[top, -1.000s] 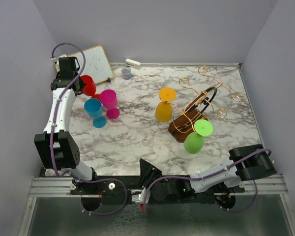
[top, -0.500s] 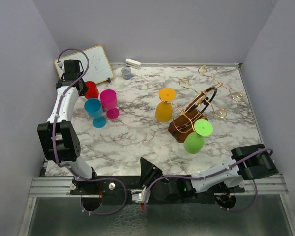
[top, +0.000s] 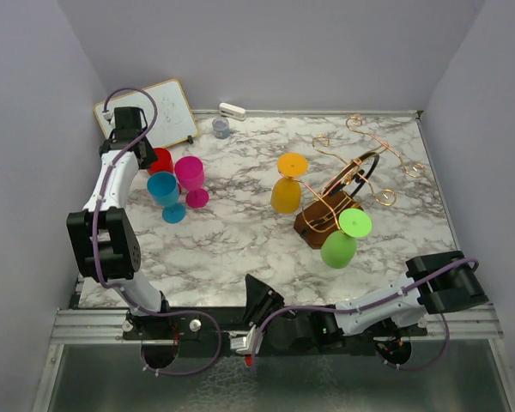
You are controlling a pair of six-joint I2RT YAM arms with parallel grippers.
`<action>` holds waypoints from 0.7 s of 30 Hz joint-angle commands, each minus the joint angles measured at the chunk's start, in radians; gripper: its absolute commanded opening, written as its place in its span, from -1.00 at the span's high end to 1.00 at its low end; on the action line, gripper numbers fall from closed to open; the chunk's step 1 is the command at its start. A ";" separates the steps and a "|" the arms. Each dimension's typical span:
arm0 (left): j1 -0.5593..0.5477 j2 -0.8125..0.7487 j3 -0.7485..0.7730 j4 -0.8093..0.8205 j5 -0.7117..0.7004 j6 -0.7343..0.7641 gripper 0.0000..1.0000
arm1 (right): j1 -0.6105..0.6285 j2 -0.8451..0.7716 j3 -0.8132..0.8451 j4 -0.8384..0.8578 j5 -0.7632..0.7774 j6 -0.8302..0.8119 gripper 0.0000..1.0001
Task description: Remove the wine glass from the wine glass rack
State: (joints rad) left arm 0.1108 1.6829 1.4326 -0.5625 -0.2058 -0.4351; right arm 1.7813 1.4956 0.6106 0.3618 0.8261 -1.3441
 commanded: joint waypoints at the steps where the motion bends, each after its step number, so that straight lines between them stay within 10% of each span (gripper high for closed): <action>1: -0.004 -0.091 0.031 -0.021 0.006 0.000 0.15 | 0.008 -0.028 0.018 -0.004 0.013 0.033 0.05; 12: -0.005 -0.635 -0.254 0.183 0.170 -0.029 0.09 | 0.008 0.006 0.089 -0.022 0.013 0.110 0.05; 21: -0.005 -1.137 -0.545 0.192 0.248 -0.012 0.11 | -0.119 0.027 0.486 -0.130 0.035 0.247 0.07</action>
State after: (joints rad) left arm 0.1089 0.6003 0.9154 -0.3298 -0.0044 -0.4728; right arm 1.7412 1.5223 0.9184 0.2478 0.8330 -1.1744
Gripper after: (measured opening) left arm 0.445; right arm 0.470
